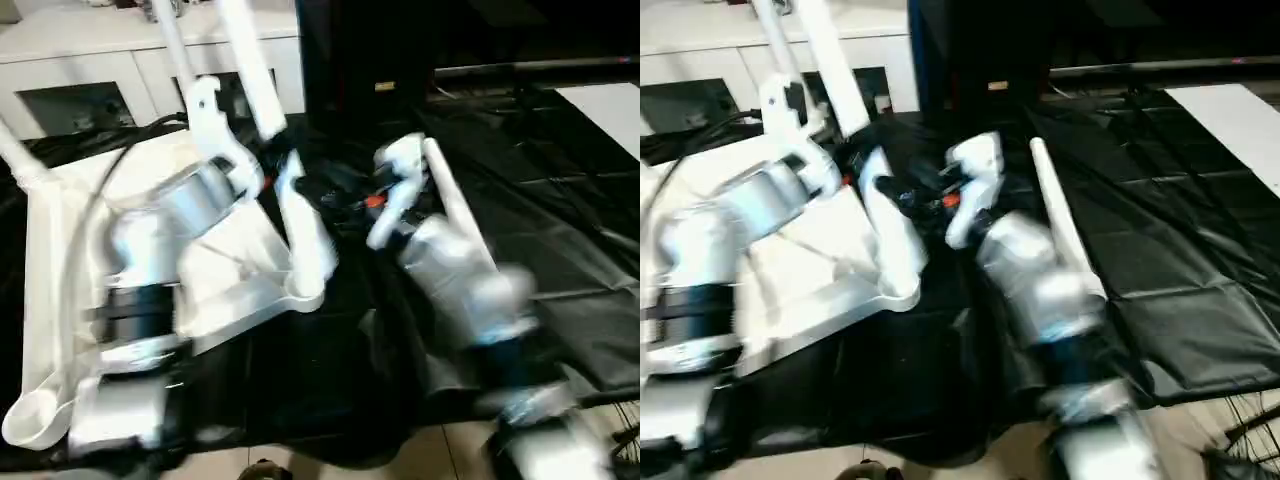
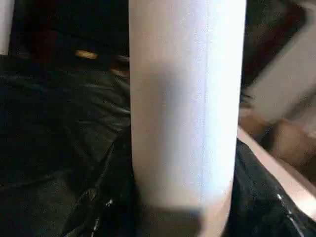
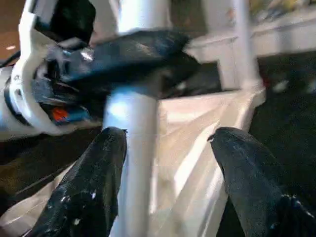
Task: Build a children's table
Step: Pick table leg
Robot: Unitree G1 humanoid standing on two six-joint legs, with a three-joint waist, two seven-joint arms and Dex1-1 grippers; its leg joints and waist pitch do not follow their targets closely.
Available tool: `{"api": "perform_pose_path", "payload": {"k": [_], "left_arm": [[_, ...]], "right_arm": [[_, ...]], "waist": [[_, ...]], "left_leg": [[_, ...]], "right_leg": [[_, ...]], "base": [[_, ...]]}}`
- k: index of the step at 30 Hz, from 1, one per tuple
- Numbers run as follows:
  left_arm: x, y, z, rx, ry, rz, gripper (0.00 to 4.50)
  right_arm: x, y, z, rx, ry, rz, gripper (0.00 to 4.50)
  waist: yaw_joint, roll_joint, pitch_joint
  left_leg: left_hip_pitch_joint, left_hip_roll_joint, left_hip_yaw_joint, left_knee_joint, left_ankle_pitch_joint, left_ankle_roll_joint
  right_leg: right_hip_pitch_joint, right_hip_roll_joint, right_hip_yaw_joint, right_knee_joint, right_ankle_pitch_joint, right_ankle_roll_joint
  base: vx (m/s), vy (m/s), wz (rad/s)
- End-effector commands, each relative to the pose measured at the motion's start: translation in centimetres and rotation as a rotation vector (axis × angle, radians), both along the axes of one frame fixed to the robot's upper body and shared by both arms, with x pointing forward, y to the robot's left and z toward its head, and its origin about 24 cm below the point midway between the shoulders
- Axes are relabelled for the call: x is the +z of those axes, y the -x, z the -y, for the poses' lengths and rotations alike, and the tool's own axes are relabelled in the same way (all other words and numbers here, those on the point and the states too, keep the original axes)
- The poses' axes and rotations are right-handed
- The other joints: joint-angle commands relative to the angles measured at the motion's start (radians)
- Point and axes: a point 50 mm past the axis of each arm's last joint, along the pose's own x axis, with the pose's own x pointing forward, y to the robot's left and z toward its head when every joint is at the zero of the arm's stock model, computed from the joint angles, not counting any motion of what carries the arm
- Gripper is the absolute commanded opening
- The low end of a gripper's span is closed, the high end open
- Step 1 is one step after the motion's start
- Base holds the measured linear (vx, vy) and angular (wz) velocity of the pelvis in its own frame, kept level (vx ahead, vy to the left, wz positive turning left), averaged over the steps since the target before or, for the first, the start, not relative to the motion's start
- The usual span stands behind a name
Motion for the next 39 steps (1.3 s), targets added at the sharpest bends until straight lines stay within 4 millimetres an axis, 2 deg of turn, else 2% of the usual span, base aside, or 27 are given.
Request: {"api": "perform_pose_path", "payload": {"k": [1,2,3,5,7,8,9,10,13,14,18,19,24,27,32,33,35,36,39], "left_arm": [[1.3,0.6,0.4,-0.085,0.037,0.038,1.85],[1.5,0.7,0.4,-0.095,0.047,0.04,1.85],[1.8,0.8,0.4,-0.118,0.072,0.038,1.85],[2.1,0.8,0.3,-0.133,0.113,0.038,1.85],[2.3,0.8,0.4,-0.147,0.146,0.037,1.85],[2.4,0.9,0.5,-0.153,0.151,0.038,1.85],[2.3,0.9,0.5,-0.154,0.15,0.038,1.85],[2.2,1.0,0.7,-0.157,0.149,0.037,1.85],[2.2,1.1,0.9,-0.165,0.169,0.034,1.85],[2.3,1.3,0.9,-0.181,0.179,0.043,1.85],[2.7,1.7,1.1,-0.226,0.207,0.062,1.85],[2.9,1.9,1.1,-0.25,0.214,0.077,1.85],[3.2,2.7,1.3,-0.327,0.21,0.126,1.85],[3.0,3.2,1.4,-0.375,0.166,0.155,1.85],[2.8,3.4,1.7,-0.406,0.092,0.176,1.84],[2.8,3.4,1.8,-0.42,0.073,0.189,1.84],[2.9,3.4,1.9,-0.427,0.07,0.195,1.84],[2.9,3.4,1.9,-0.433,0.074,0.2,1.84],[3.0,3.5,2.1,-0.455,0.091,0.215,1.84]], "right_arm": [[0.7,0.4,-0.1,0.093,-0.025,-0.03,3.01],[0.8,0.5,0.1,0.106,-0.024,-0.038,3.01],[1.0,0.5,0.4,0.133,-0.032,-0.063,3.01],[1.4,0.7,0.7,0.189,-0.062,-0.117,3.01],[1.9,1.0,0.7,0.254,-0.085,-0.163,3.01],[2.1,1.1,0.7,0.277,-0.091,-0.174,3.01],[2.2,1.2,0.7,0.29,-0.098,-0.181,3.01],[2.4,1.4,0.5,0.325,-0.115,-0.195,3.01],[2.5,1.6,0.3,0.348,-0.106,-0.203,3.01],[2.4,1.6,0.2,0.351,-0.095,-0.206,3.01],[2.3,1.7,0.1,0.362,-0.074,-0.222,3.01],[2.2,1.7,0.1,0.369,-0.071,-0.233,3.01],[2.1,1.9,-0.1,0.393,-0.063,-0.252,3.01],[2.0,1.9,-0.2,0.402,-0.059,-0.264,3.01],[1.8,2.1,-0.2,0.423,-0.028,-0.274,3.01],[1.6,2.2,-0.3,0.427,0.001,-0.265,3.01],[1.4,2.3,-0.4,0.434,0.027,-0.253,3.01],[1.3,2.3,-0.5,0.438,0.047,-0.237,3.01],[1.0,2.5,-0.8,0.46,0.083,-0.209,3.01]], "waist": [[-0.003,-0.016,-0.087],[-0.002,-0.014,-0.087],[-0.004,-0.029,-0.086],[-0.002,-0.032,-0.087],[-0.002,-0.043,-0.086],[-0.001,-0.038,-0.085],[-0.001,-0.039,-0.086],[-0.004,-0.048,-0.085],[0.001,-0.045,-0.088],[0.002,-0.051,-0.089],[0.004,-0.052,-0.089],[0.005,-0.056,-0.089],[0.008,-0.059,-0.086],[0.008,-0.057,-0.088],[0.008,-0.055,-0.087],[0.01,-0.059,-0.087],[0.012,-0.057,-0.086],[0.012,-0.061,-0.088],[0.015,-0.062,-0.087]], "left_leg": [[0.014,0.011,-0.004,-0.053,-0.112,0.022],[0.014,0.01,-0.003,-0.052,-0.111,0.022],[0.013,0.011,-0.001,-0.054,-0.11,0.023],[0.012,0.007,-0.002,-0.052,-0.097,0.023],[0.009,0.009,-0.001,-0.053,-0.089,0.021],[0.012,0.009,-0.001,-0.053,-0.092,0.019],[0.011,0.009,-0.001,-0.053,-0.091,0.016],[0.012,0.009,0.0,-0.054,-0.09,0.017],[0.013,0.013,-0.002,-0.054,-0.08,0.01],[0.014,0.012,-0.001,-0.054,-0.076,0.005],[0.014,0.013,-0.002,-0.054,-0.078,-0.005],[0.013,0.012,-0.001,-0.055,-0.081,-0.006],[0.013,0.011,-0.001,-0.056,-0.09,-0.009],[0.014,0.013,-0.002,-0.057,-0.086,-0.014],[0.018,0.015,-0.001,-0.057,-0.091,-0.02],[0.017,0.015,-0.001,-0.058,-0.09,-0.02],[0.017,0.015,-0.001,-0.058,-0.09,-0.025],[0.016,0.015,0.0,-0.057,-0.084,-0.027],[0.015,0.014,0.0,-0.056,-0.088,-0.028]], "right_leg": [[0.062,-0.064,0.041,-0.057,-0.162,-0.168],[0.06,-0.065,0.041,-0.061,-0.167,-0.165],[0.061,-0.066,0.041,-0.063,-0.168,-0.162],[0.066,-0.067,0.041,-0.06,-0.185,-0.157],[0.065,-0.068,0.041,-0.063,-0.205,-0.144],[0.063,-0.067,0.041,-0.065,-0.219,-0.135],[0.061,-0.066,0.041,-0.065,-0.219,-0.13],[0.061,-0.065,0.041,-0.066,-0.216,-0.127],[0.06,-0.067,0.041,-0.062,-0.198,-0.126],[0.06,-0.066,0.041,-0.062,-0.184,-0.129],[0.061,-0.067,0.041,-0.057,-0.159,-0.145],[0.061,-0.067,0.041,-0.057,-0.16,-0.146],[0.063,-0.069,0.042,-0.061,-0.199,-0.124],[0.061,-0.068,0.042,-0.059,-0.199,-0.118],[0.058,-0.067,0.043,-0.059,-0.192,-0.117],[0.06,-0.067,0.043,-0.06,-0.195,-0.114],[0.059,-0.068,0.044,-0.059,-0.196,-0.109],[0.061,-0.068,0.045,-0.056,-0.186,-0.11],[0.06,-0.069,0.045,-0.055,-0.181,-0.114]], "base": [[0.0,0.0,0.0],[0.0,0.0,0.0],[0.0,0.0,0.0],[0.0,0.0,0.0],[0.0,0.0,0.0],[0.0,0.0,0.0],[0.0,0.0,0.0],[0.0,0.0,0.0],[0.0,0.0,0.0],[0.0,0.0,0.0],[0.0,0.0,0.0],[0.0,0.0,0.0],[0.0,0.0,0.0],[0.0,0.0,0.0],[0.0,0.0,0.0],[0.0,0.0,0.0],[0.0,0.0,0.0],[0.0,0.0,0.0],[0.0,0.0,0.0]]}}
